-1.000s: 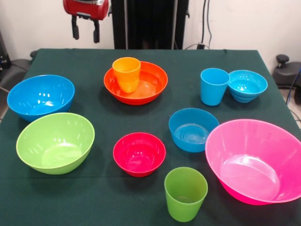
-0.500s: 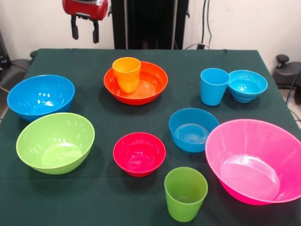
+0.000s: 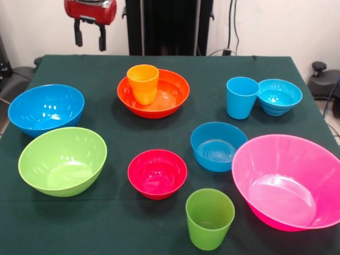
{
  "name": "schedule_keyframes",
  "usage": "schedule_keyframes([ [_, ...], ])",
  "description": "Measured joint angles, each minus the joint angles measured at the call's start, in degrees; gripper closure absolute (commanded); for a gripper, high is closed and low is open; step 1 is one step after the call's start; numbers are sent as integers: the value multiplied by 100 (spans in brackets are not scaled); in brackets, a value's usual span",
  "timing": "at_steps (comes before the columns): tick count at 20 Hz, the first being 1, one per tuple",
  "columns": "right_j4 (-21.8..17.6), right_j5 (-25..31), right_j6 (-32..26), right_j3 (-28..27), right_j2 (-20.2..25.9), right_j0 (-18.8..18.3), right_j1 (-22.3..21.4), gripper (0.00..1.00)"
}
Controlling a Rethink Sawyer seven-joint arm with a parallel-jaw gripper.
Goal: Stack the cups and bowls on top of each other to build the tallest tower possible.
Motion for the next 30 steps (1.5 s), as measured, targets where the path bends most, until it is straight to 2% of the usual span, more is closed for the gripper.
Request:
schedule_keyframes([
  [16, -2, 1, 0, -535, 64, -7, 72, 0],
  [30, -10, 124, 0, -1440, 115, 116, 742, 0],
])
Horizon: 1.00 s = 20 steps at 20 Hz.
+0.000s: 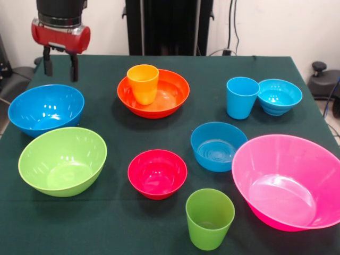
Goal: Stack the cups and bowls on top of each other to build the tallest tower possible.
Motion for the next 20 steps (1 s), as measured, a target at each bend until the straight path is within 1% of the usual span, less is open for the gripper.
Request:
schedule_keyframes([
  [6, -2, 23, 0, -91, 0, 132, 90, 0],
  [20, 0, 24, 0, -91, -21, 689, 88, 0],
])
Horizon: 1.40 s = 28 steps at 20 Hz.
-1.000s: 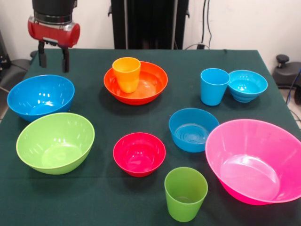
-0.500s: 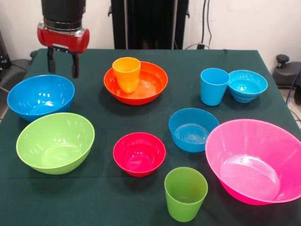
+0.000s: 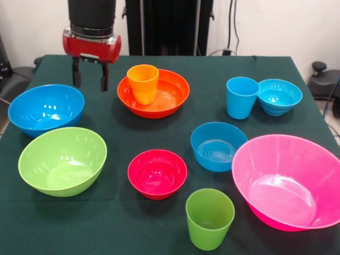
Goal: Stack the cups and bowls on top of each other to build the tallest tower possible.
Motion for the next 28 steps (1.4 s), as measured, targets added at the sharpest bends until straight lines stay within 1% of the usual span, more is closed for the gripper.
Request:
schedule_keyframes([
  [5, 0, 0, 0, 0, -4, 30, 1, 0],
  [19, -2, 0, 0, 2, -25, -60, -1, 0],
  [28, 21, 1, 0, 119, -27, -190, -286, 0],
])
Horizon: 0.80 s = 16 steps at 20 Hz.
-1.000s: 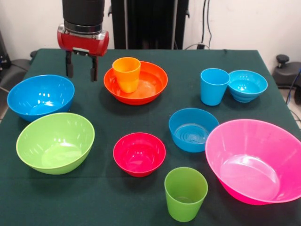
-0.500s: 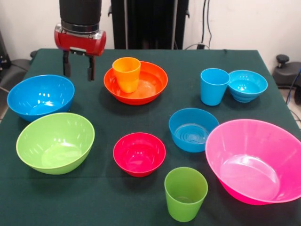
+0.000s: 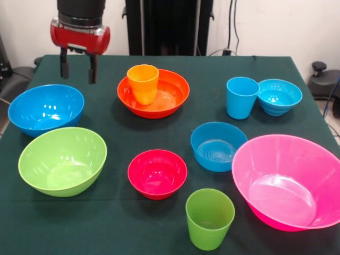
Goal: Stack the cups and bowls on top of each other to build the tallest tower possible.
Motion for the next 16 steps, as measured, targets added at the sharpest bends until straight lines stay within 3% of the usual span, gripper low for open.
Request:
schedule_keyframes([
  [6, 146, 43, 0, 173, -3, -63, -334, 0],
  [16, 150, 43, 0, 204, -59, -66, -385, 0],
])
